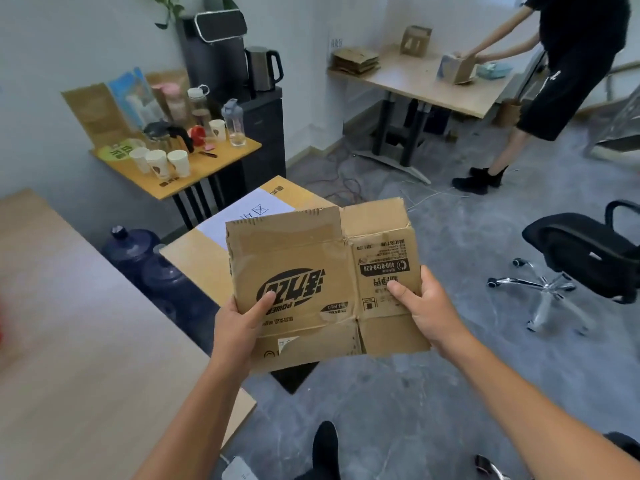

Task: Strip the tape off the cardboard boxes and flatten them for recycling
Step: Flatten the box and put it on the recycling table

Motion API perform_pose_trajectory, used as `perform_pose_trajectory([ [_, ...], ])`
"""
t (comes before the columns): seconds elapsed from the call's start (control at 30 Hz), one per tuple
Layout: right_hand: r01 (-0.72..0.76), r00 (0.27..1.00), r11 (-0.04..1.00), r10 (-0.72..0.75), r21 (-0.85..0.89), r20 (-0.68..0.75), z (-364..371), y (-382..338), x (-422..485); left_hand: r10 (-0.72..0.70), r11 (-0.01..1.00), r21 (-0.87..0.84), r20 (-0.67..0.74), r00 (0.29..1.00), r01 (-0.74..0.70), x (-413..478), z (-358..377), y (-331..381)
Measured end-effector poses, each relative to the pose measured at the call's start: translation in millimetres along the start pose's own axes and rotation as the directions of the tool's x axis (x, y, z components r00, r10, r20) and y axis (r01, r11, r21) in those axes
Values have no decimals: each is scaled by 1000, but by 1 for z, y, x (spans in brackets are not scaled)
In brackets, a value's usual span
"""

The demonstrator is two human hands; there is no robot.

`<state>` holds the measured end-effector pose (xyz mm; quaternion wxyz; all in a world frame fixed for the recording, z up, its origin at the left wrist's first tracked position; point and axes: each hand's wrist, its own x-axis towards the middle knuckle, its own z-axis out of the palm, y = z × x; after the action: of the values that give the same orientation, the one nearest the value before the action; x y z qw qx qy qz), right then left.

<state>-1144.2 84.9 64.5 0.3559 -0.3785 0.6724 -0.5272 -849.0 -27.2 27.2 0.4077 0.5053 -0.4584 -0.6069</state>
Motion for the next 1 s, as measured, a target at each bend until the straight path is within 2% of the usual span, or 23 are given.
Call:
perform_pose_trajectory([
  [0.3,-64,995,993,71,-94,71,-31,-26,158,-55,998,-40,-49,997,53,121,75,15],
  [0.4,-81,987,989,97,-127,127,-33,-24,207,-65,997,-41,-110,992,61,147,92,11],
  [0.53,-74,964,982,115,-175,238,-22,0,272,-83,996,4,-259,962,87,174,103,-7],
  [0.8,-74,838,972,181,-222,515,9,52,390,-171,949,119,-582,795,292,197,133,-17],
  [0.93,-42,762,966,196,-255,617,26,68,434,-131,907,202,-698,704,370,210,150,-18],
  [1.0,31,738,953,181,-301,650,36,78,452,-109,875,239,-750,653,420,221,156,-26],
])
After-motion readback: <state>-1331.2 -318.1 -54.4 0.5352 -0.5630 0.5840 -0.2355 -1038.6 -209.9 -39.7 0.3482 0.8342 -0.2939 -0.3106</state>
